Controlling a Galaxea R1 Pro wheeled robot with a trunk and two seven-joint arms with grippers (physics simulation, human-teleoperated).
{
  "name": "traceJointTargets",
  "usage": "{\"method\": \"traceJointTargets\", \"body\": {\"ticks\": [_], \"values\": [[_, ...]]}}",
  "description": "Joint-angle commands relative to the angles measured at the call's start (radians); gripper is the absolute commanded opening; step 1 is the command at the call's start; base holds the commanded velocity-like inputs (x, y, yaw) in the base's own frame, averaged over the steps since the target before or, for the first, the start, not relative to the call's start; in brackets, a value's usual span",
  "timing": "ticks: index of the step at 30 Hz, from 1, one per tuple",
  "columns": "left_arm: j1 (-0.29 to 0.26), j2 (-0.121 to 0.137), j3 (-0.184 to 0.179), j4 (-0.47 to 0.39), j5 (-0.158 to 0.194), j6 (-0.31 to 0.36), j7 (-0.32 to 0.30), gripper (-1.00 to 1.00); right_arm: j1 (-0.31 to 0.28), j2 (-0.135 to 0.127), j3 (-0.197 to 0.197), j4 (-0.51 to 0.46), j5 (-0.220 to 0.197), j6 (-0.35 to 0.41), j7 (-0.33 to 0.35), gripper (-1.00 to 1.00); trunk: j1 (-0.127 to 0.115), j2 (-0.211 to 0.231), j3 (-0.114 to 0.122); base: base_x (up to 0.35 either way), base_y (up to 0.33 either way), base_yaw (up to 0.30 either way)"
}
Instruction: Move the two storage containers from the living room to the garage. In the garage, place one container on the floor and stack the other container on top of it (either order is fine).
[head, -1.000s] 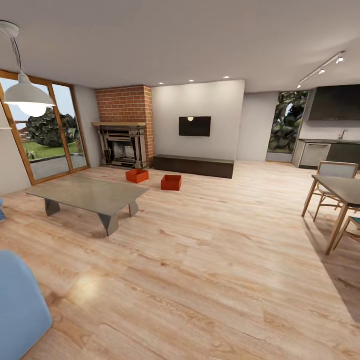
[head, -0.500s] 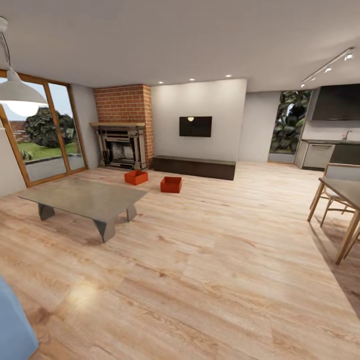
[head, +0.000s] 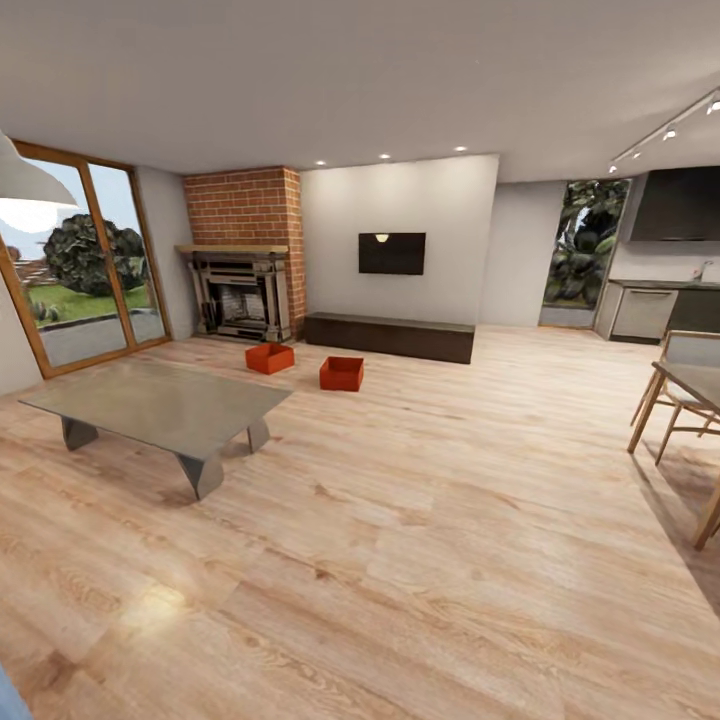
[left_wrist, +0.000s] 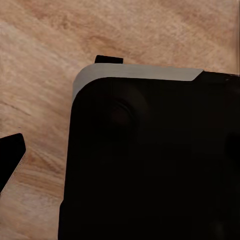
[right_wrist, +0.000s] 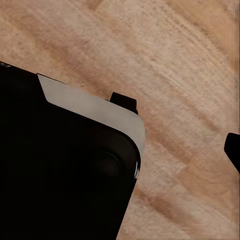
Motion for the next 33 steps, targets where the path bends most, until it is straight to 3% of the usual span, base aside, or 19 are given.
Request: {"method": "traceJointTargets", "body": {"ticks": [1,33], "values": [[0.0,0.0,0.0,0.0,0.009,-0.002,-0.001,1.0,-0.001,0.0,0.008,0.002,-0.01,-0.005,0.001,1.0,0.001,0.0,-0.001,0.323,0.0,0.0],[0.0,0.001,0.001,0.0,0.009,-0.002,-0.001,1.0,-0.001,-0.001,0.008,0.002,-0.01,-0.005,0.001,1.0,0.001,0.0,-0.001,0.323,0.0,0.0]]}}
